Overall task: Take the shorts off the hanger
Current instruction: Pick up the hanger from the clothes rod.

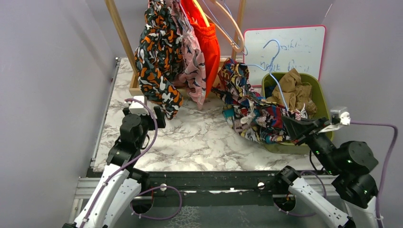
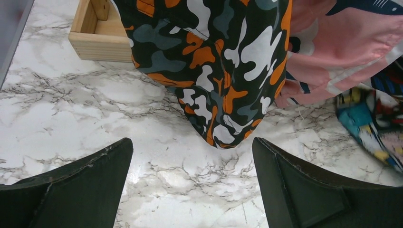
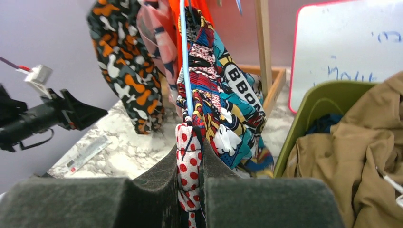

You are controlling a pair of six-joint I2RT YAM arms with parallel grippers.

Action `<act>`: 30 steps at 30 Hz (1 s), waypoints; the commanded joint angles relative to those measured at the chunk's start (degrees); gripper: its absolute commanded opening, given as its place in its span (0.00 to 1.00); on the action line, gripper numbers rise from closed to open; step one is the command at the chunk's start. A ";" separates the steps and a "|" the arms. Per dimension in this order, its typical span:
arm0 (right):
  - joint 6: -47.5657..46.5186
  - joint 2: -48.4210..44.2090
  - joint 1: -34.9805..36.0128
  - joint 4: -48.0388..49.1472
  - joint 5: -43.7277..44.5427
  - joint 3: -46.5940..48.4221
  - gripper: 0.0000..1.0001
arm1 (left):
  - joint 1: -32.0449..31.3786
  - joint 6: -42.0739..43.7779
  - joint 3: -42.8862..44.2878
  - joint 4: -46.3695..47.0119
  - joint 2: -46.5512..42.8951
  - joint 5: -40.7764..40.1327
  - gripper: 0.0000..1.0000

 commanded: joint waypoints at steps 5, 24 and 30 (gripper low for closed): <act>-4.74 3.31 0.22 -2.48 -16.82 6.42 0.01 | 0.29 -0.14 0.58 1.07 -3.58 -1.08 0.99; -2.33 20.22 0.27 19.94 -39.86 -11.68 0.01 | 0.25 -1.54 1.02 0.86 -13.49 -6.89 0.99; 1.25 34.43 0.27 33.22 -46.43 -14.12 0.01 | 0.25 1.73 -1.99 7.21 -14.54 8.71 0.94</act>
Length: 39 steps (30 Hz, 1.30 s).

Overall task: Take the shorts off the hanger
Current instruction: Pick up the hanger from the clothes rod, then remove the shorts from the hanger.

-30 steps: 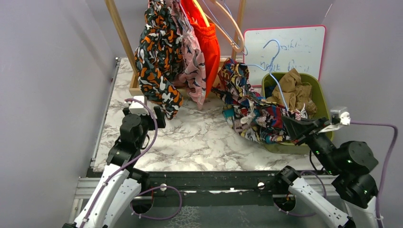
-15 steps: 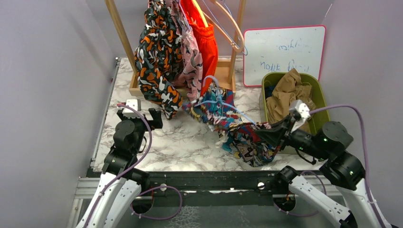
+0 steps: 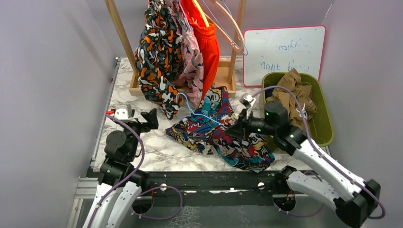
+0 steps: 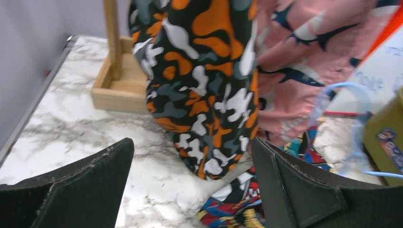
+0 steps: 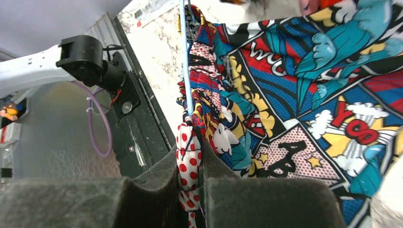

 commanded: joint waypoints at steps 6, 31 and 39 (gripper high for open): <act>6.76 15.97 0.22 20.57 -13.41 1.61 0.01 | 0.30 3.03 -1.76 10.53 8.74 31.95 0.93; 7.87 19.57 4.16 26.47 -14.10 -3.05 0.01 | 0.26 -4.32 -4.79 17.40 13.29 30.21 0.56; 6.32 19.14 6.18 27.05 -11.81 -3.25 0.01 | 0.32 -3.95 -4.72 17.30 13.97 30.89 0.41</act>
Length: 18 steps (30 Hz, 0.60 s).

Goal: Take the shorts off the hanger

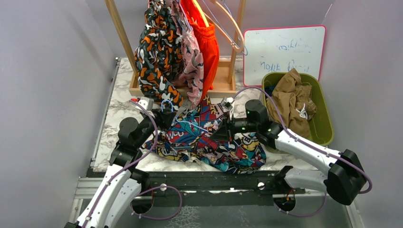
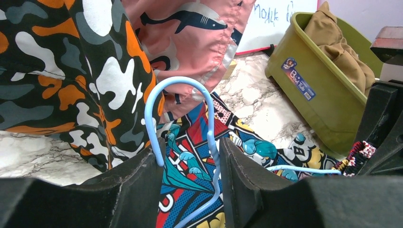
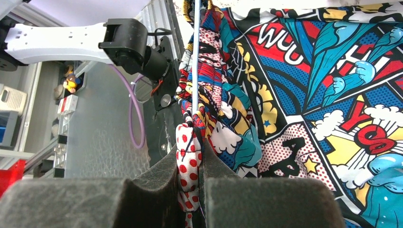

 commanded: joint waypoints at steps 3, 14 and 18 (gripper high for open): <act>-0.43 -1.95 2.08 5.82 3.34 -0.90 0.01 | -0.07 1.19 -0.01 1.57 0.02 1.16 0.39; 2.16 -3.49 2.38 9.81 5.51 -3.00 0.01 | -0.11 2.69 0.83 -0.80 0.48 -0.40 0.57; 2.27 -3.68 2.61 9.77 5.69 -3.14 0.01 | -0.03 2.71 0.95 -0.97 0.63 -0.31 0.58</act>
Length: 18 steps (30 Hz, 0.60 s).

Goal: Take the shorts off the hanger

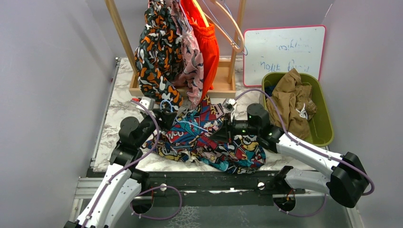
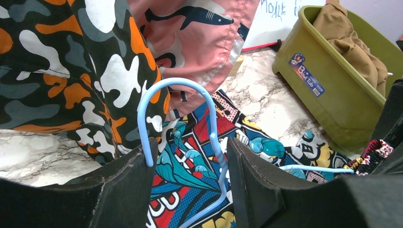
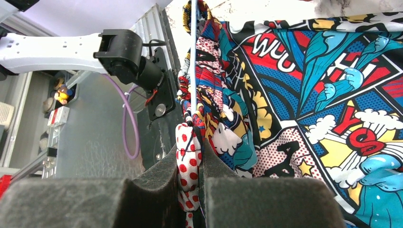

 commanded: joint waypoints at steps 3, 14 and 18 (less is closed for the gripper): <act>0.71 -1.51 0.85 5.19 0.88 -0.06 0.01 | -0.10 1.16 1.20 -1.12 0.13 0.19 0.56; 0.10 -1.01 1.38 4.03 0.12 0.69 0.13 | -0.12 1.76 1.00 -1.10 -0.76 0.63 0.05; -1.40 0.07 1.38 -0.43 0.27 3.13 0.27 | -0.10 1.95 0.93 -1.22 -1.64 0.01 0.00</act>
